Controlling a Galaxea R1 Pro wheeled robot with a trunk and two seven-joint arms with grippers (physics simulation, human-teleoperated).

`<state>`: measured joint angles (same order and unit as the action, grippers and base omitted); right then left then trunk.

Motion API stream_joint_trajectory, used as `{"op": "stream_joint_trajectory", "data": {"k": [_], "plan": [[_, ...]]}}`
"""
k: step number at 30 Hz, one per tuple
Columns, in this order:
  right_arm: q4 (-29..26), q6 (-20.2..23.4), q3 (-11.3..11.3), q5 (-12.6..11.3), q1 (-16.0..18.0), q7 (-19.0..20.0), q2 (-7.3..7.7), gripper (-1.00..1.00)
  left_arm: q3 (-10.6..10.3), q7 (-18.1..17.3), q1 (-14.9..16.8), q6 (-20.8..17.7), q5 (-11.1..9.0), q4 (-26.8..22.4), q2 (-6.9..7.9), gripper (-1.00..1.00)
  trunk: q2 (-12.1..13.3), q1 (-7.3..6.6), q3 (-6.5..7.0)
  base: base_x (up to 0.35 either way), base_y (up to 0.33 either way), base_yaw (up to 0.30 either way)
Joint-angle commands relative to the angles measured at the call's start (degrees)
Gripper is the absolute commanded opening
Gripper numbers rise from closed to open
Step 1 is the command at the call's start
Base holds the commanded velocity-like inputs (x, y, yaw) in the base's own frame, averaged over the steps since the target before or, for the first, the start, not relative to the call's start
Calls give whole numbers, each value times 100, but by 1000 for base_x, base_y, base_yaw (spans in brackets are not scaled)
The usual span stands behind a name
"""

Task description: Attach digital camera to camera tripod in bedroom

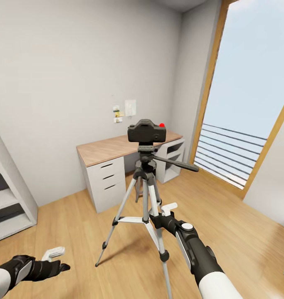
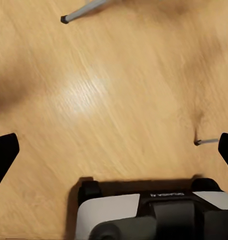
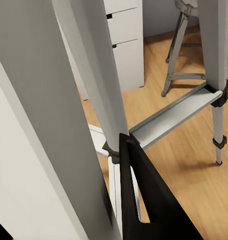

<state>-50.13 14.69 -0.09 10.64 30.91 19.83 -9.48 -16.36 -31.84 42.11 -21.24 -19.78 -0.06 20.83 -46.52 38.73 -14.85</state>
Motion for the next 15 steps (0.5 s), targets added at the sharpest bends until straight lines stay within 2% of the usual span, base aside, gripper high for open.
{"op": "stream_joint_trajectory", "data": {"k": [1,2,3,5,6,10,11,13,14,15], "plan": [[-11,8,-9,237,2,20,-1,-100,-17,146,-164,103,-208,-3,-28,100,-6,1,-8,0,0,0],[-10,8,-9,235,2,20,-1,-100,-17,305,-324,250,-338,-3,-63,100,-6,1,-8,0,0,0],[-9,8,-9,233,2,20,-1,-100,-15,628,-631,564,-582,-3,-147,100,-6,1,-8,0,0,0],[-7,8,-9,231,2,21,-1,-100,-14,956,-907,909,-797,-3,-247,100,-6,1,-8,0,0,0],[-7,10,-9,230,2,21,-1,-100,-12,1286,-1147,1272,-974,-1,-357,100,-6,1,-8,0,0,0],[-6,17,-9,229,2,21,-1,-100,-14,1976,-1538,1873,-1207,3,-546,100,-6,1,-8,0,0,0],[-6,23,-9,229,2,21,-1,-100,-13,2344,-1695,2032,-1269,4,-634,100,-6,1,-8,0,0,0],[-6,29,-9,225,2,21,2,-100,-11,2713,-1824,2105,-1309,5,-726,100,-6,1,-8,0,0,0],[-6,34,-9,223,2,21,10,-100,-10,3085,-1934,2108,-1334,5,-826,100,-6,1,-8,0,0,0],[-6,36,-9,223,2,21,15,-100,-10,3262,-1987,2088,-1343,6,-875,100,-6,1,-8,0,0,0]]}}
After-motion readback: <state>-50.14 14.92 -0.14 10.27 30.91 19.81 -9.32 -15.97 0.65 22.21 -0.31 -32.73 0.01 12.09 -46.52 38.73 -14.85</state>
